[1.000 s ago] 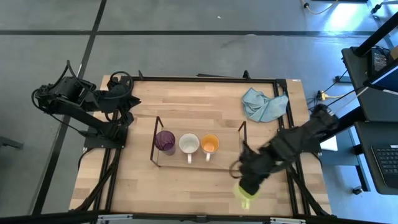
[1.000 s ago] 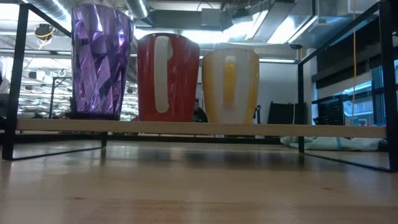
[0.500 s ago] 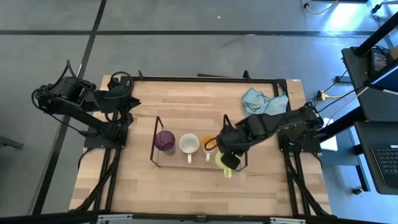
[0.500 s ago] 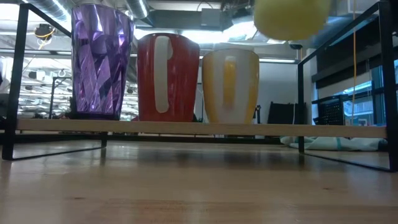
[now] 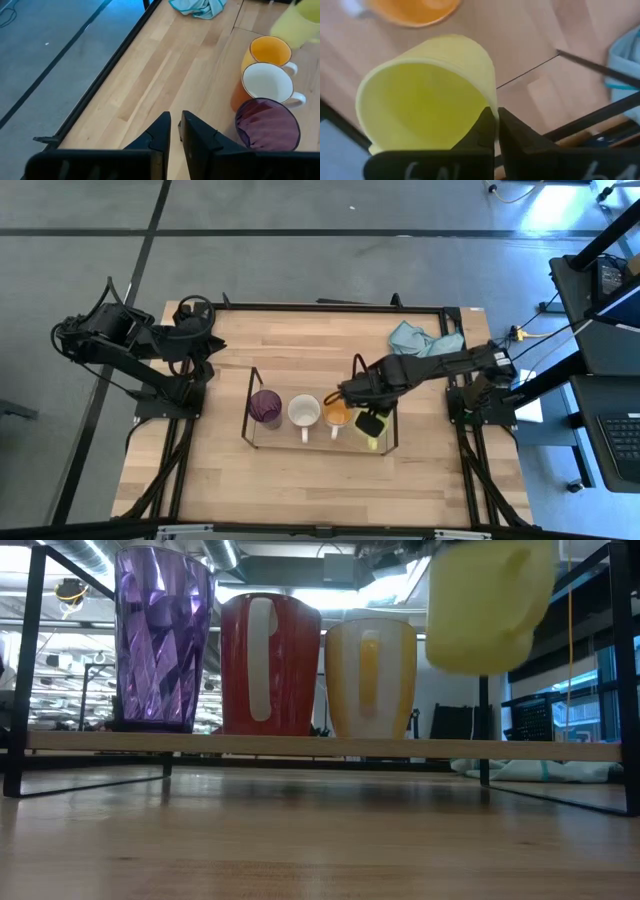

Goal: Stack small to large cups/mugs on shelf
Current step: Put the light green mug on the shelf

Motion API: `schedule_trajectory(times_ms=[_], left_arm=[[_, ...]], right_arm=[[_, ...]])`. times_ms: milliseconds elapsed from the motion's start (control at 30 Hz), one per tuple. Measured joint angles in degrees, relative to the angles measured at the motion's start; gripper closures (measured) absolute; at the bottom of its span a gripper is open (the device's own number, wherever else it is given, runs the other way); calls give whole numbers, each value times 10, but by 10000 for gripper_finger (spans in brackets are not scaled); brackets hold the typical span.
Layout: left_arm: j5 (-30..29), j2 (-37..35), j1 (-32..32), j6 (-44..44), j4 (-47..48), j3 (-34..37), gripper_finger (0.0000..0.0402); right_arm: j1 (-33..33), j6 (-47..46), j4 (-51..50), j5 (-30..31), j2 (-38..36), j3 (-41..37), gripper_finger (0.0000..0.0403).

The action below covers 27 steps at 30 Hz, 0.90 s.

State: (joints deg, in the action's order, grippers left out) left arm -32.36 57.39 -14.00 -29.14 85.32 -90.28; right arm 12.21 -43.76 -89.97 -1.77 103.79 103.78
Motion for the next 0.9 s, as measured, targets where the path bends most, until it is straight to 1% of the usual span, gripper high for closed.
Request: schedule_trajectory(times_ms=[233,333,533,900], left_arm=[[0,0,0,9,0,0,360],[0,0,0,8,0,0,360],[0,0,0,-1,0,0,360],[0,0,0,-6,0,0,360]], right_arm=[[-35,44,0,12,0,-55,393],[-45,58,27,9,0,-73,393],[-61,81,83,1,0,-87,393],[-67,92,60,1,-1,-87,392]])
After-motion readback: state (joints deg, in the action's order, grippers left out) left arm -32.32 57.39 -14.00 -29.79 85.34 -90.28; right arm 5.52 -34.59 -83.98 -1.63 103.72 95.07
